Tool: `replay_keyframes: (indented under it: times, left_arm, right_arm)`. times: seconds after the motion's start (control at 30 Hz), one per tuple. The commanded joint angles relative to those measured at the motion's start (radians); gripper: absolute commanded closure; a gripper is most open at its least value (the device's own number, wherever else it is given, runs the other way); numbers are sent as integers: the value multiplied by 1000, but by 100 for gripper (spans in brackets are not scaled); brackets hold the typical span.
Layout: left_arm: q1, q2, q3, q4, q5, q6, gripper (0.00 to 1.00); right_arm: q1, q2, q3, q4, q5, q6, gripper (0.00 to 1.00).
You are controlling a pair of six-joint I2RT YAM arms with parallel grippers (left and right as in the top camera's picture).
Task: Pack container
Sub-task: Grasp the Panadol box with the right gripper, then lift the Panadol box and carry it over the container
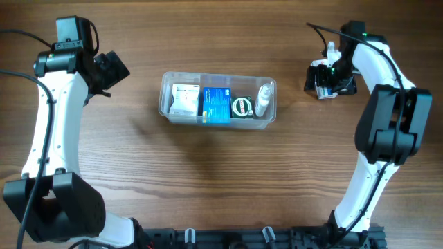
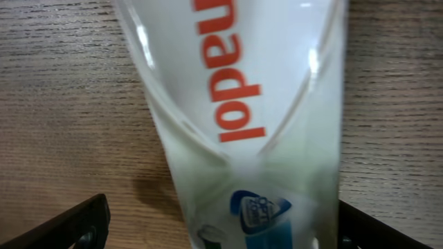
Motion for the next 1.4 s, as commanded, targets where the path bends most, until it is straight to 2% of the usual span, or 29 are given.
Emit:
replay_keyframes:
  times: [0.0, 0.13, 0.5, 0.63, 0.7, 0.8, 0.93, 1.07, 1.23, 1.37]
  left_arm:
    - [4, -1, 3, 0, 2, 5, 0]
    - [4, -1, 3, 0, 2, 5, 0]
    - [4, -1, 3, 0, 2, 5, 0]
    - [4, -1, 3, 0, 2, 5, 0]
    - [4, -1, 3, 0, 2, 5, 0]
    - [4, -1, 3, 0, 2, 5, 0]
    - [4, -1, 3, 0, 2, 5, 0]
    - [4, -1, 3, 0, 2, 5, 0]
    - [4, -1, 3, 0, 2, 5, 0]
    - [4, -1, 3, 0, 2, 5, 0]
  right_arm:
    - [44, 55, -37, 26, 48, 50, 2]
    - [49, 55, -52, 84, 159, 48, 1]
    - [48, 55, -155, 277, 127, 45, 2]
    - [46, 55, -161, 266, 129, 45, 17]
    - [46, 55, -161, 261, 131, 45, 34]
    - [46, 55, -161, 259, 131, 45, 48]
    - [46, 53, -158, 255, 131, 45, 59]
    - [46, 40, -117, 220, 131, 48, 60]
    - [50, -24, 15, 117, 129, 48, 60]
    - [53, -112, 126, 42, 48, 48, 60]
